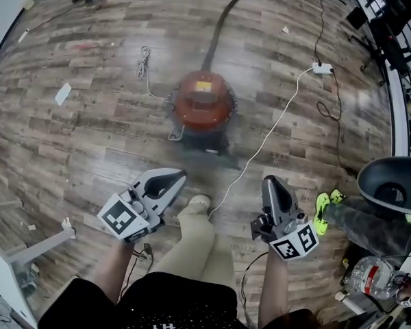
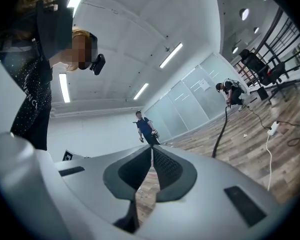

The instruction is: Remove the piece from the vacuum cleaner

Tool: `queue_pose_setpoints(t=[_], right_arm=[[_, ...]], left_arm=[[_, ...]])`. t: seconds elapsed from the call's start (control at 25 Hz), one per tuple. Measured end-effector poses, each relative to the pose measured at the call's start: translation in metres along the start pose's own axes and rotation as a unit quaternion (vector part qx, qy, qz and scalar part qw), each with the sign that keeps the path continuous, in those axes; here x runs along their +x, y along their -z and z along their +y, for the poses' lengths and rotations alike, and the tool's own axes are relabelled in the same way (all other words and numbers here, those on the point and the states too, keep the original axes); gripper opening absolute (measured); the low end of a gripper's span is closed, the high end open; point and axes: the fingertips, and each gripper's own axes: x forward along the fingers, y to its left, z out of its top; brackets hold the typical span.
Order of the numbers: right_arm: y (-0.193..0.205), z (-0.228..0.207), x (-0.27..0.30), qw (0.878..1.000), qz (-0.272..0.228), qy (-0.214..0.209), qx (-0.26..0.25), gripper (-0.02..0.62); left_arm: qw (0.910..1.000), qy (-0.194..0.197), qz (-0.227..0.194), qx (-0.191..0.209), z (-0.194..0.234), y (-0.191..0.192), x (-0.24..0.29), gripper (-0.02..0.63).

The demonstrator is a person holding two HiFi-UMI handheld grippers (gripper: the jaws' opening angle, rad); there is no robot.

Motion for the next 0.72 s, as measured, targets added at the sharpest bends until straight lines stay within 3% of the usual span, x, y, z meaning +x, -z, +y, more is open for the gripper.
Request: queue_pose_setpoints(t=[0.2,0.32,0.4,0.48,0.56,0.64,0.72], right_arm=[[0.081,-0.05,-0.004,1.0,-0.011,0.005,0.003,0.011],[0.128,-0.078,-0.011,0.999,0.0,0.018,-0.029,0.011],[0.156,-0.093,-0.013,0.998,0.005,0.016,-0.06,0.023],[0.183,-0.11,-0.014,0.997,0.004,0.003,-0.074,0.103],[0.208,-0.13,-0.013,0.997,-0.001,-0.013,-0.075,0.171],[0.232,-0.147,-0.012,0.996,-0.004,-0.027,-0.086,0.208],[0.256,-0.161,-0.011,0.994,-0.003,-0.036,-0.102,0.234]], left_arm=[[0.9994,-0.033,0.004,0.001,0.044,0.085,0.005,0.007],[0.9983,-0.055,-0.015,-0.011,0.072,0.124,0.007,0.007],[0.997,-0.072,-0.024,0.011,0.089,0.149,0.007,0.008],[0.9943,-0.087,-0.019,0.058,0.105,0.176,0.009,0.008],[0.9921,-0.095,-0.019,0.079,0.12,0.203,0.014,0.074],[0.9928,-0.097,-0.033,0.063,0.133,0.228,0.017,0.196],[0.9936,-0.091,-0.032,0.06,0.145,0.255,0.02,0.249]])
